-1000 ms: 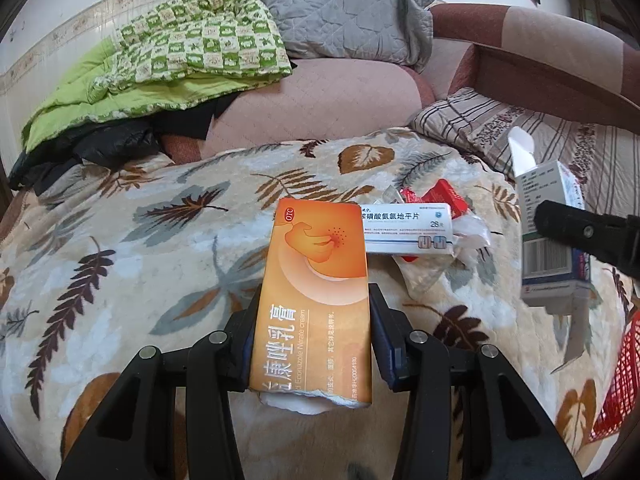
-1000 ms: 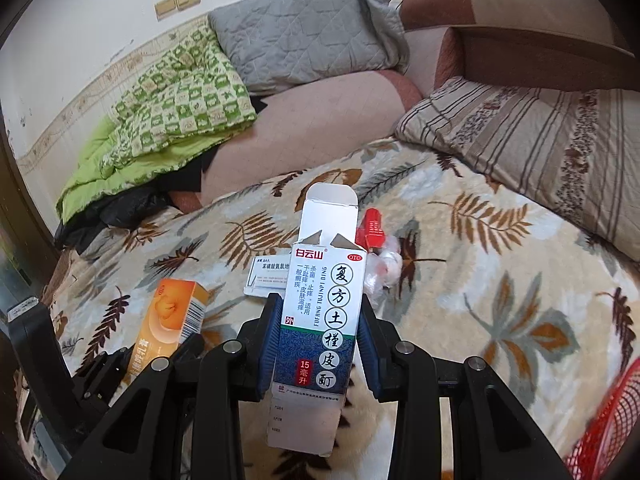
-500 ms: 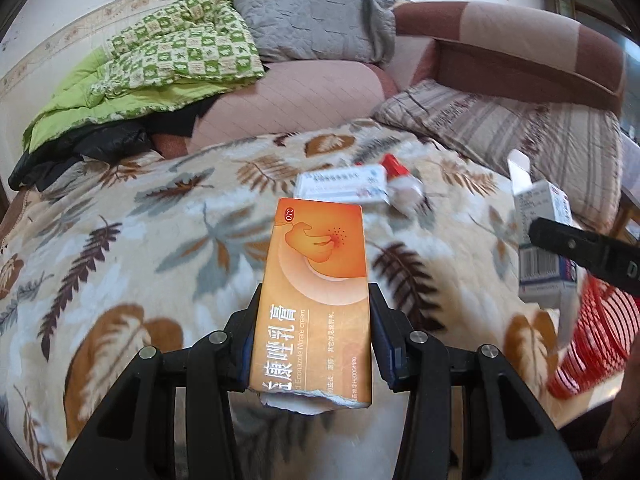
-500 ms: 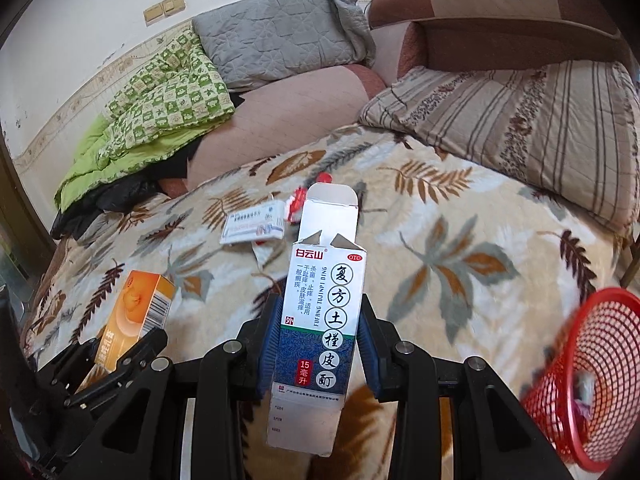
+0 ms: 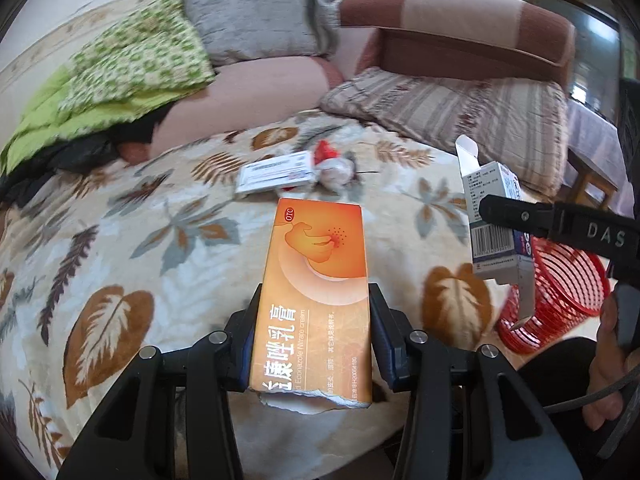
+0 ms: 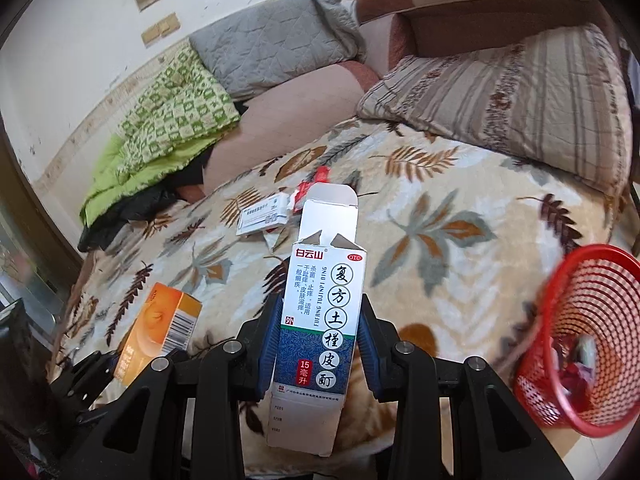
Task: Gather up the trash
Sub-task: 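Carry both boxes over the red basket and open both tools to drop them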
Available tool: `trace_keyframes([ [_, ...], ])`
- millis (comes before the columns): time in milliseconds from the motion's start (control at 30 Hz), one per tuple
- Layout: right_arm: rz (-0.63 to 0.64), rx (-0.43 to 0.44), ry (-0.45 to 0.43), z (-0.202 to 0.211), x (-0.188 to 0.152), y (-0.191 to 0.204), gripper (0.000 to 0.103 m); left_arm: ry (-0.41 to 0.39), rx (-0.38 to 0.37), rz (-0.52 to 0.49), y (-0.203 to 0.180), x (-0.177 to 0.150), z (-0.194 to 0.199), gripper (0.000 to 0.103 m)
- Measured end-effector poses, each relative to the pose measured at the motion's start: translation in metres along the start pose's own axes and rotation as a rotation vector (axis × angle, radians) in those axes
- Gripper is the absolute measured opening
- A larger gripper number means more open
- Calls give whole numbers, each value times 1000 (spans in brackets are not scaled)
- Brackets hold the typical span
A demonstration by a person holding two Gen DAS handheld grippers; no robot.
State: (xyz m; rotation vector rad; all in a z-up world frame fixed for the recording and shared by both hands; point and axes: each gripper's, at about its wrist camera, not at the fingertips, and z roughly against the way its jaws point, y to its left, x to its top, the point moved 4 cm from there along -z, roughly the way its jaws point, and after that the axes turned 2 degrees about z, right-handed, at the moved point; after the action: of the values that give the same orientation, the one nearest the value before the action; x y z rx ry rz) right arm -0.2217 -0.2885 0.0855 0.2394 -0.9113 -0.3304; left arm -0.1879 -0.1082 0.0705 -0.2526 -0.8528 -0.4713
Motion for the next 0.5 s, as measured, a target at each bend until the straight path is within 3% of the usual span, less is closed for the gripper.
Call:
trace_keyframes([
  [167, -89, -34, -50, 47, 2, -53, 39, -9, -77, -79, -41, 14, 4, 45],
  [500, -266, -252, -100, 118, -2, -192, 39, 51, -347, -190, -166, 60, -26, 45],
])
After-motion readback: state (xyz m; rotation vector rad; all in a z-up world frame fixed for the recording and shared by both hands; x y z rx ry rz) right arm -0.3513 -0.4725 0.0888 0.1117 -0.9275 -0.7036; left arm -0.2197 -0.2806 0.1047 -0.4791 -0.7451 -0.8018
